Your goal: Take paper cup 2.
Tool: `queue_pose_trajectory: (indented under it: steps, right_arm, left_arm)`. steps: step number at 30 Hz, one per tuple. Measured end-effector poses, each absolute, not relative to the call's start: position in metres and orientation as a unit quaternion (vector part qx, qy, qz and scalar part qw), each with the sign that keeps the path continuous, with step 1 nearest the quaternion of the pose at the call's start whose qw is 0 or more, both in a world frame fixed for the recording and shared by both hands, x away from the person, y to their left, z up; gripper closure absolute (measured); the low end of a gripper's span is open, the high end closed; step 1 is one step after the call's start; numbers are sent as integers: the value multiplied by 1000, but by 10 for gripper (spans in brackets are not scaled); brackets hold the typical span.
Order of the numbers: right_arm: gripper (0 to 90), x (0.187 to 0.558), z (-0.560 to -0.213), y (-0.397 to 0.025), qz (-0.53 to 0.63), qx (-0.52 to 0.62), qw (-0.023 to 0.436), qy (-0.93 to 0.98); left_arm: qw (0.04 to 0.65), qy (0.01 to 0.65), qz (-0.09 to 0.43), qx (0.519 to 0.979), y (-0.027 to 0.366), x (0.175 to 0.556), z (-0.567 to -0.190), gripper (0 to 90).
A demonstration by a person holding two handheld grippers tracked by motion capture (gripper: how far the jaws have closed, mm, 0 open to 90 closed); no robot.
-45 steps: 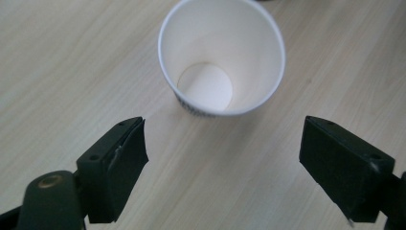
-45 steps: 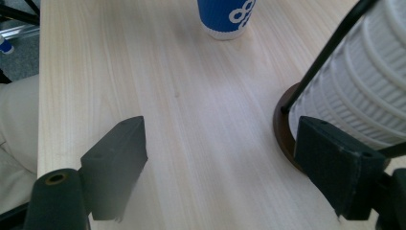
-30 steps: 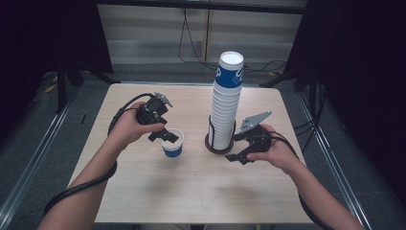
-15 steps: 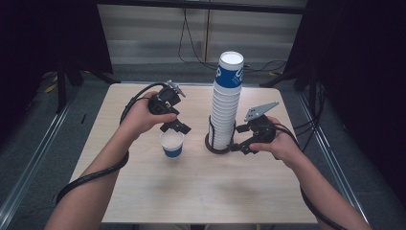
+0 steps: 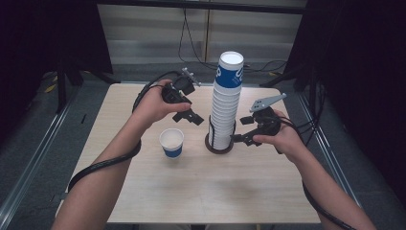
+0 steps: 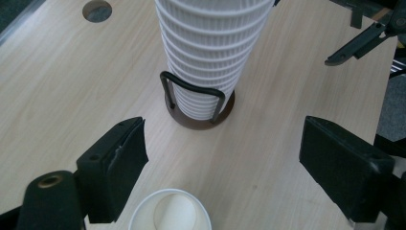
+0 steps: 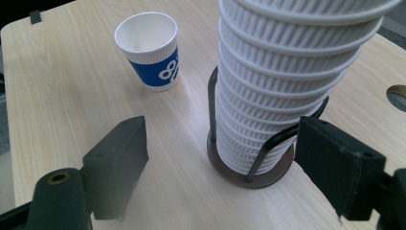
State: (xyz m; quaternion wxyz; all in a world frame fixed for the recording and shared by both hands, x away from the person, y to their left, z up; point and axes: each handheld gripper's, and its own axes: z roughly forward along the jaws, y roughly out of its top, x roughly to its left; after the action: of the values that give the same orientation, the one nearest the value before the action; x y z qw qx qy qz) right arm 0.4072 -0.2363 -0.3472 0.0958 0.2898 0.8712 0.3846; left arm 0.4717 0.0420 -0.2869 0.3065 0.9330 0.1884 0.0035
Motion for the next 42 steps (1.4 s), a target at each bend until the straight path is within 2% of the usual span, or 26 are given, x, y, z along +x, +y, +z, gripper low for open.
queue_pose_trajectory:
  steps: [27, 36, 42]
  right_arm:
    - [175, 429, -322, -227, 398, 295, 118, 861]
    - [174, 435, -316, -228, 397, 303, 122, 858]
    - [172, 437, -314, -231, 399, 305, 128, 855]
  left_arm:
    - [351, 187, 26, 917, 18, 491, -239, 161]
    - [372, 194, 40, 907, 3, 499, -232, 160]
    - [386, 184, 27, 904, -6, 501, -237, 138]
